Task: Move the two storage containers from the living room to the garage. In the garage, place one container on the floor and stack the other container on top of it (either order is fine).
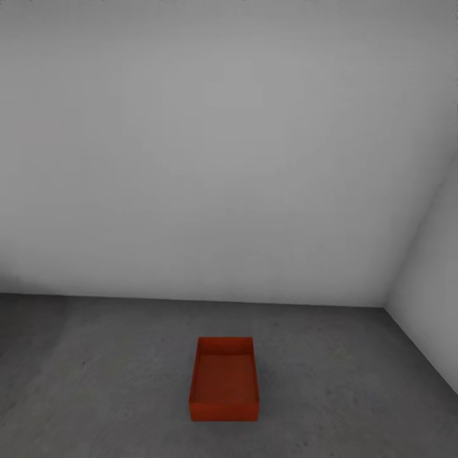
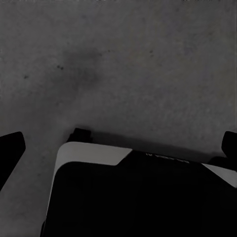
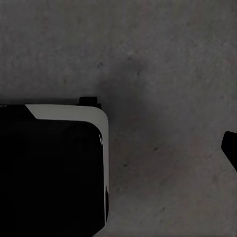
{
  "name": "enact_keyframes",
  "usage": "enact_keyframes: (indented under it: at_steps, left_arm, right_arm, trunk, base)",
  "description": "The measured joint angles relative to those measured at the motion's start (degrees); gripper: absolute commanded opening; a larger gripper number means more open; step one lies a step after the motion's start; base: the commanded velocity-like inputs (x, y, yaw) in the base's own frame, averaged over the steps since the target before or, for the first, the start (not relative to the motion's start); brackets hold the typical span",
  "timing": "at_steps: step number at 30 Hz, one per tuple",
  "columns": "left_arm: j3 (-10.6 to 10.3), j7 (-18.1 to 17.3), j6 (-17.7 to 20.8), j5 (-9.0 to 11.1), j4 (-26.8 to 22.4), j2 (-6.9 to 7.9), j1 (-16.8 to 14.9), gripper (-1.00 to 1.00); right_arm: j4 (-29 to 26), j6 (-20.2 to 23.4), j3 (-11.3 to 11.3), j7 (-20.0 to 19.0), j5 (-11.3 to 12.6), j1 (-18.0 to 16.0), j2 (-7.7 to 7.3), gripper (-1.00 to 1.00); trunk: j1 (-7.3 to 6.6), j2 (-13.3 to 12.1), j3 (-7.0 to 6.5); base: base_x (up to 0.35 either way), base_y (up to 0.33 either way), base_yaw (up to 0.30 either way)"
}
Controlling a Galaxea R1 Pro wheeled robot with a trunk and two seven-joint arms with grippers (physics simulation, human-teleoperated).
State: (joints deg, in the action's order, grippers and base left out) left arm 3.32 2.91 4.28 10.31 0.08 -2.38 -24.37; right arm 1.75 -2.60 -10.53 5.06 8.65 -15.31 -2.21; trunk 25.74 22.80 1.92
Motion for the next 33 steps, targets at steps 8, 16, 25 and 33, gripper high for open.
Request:
enact_keyframes:
  at_steps: [8,16,25,33]
  left_arm:
    - [-0.01,0.00,-0.05,-0.05,0.00,-0.15,0.88,1.00]
    - [-0.01,0.00,-0.06,-0.07,-0.01,-0.16,0.97,1.00]
    - [-0.01,-0.03,0.25,-0.13,0.00,-0.31,1.11,1.00]
    - [-0.01,-0.01,0.29,-0.13,0.00,-0.31,1.14,1.00]
  right_arm:
    - [0.00,0.11,0.02,0.06,0.05,0.18,-0.05,1.00]
    - [-0.05,-0.09,0.03,0.34,0.08,0.19,-0.23,1.00]
    - [-0.07,-0.01,0.04,0.43,0.09,0.20,-0.45,1.00]
    - [-0.02,0.05,0.03,0.45,0.01,0.20,-0.29,1.00]
  trunk:
    - [0.00,-0.01,-0.52]
    - [0.00,-0.01,-0.57]
    - [0.00,-0.01,-0.58]
    - [0.00,-0.01,-0.58]
  base:
    - [0.000,0.000,0.000]
    - [0.000,0.000,0.000]
    - [0.000,0.000,0.000]
    - [0.000,0.000,0.000]
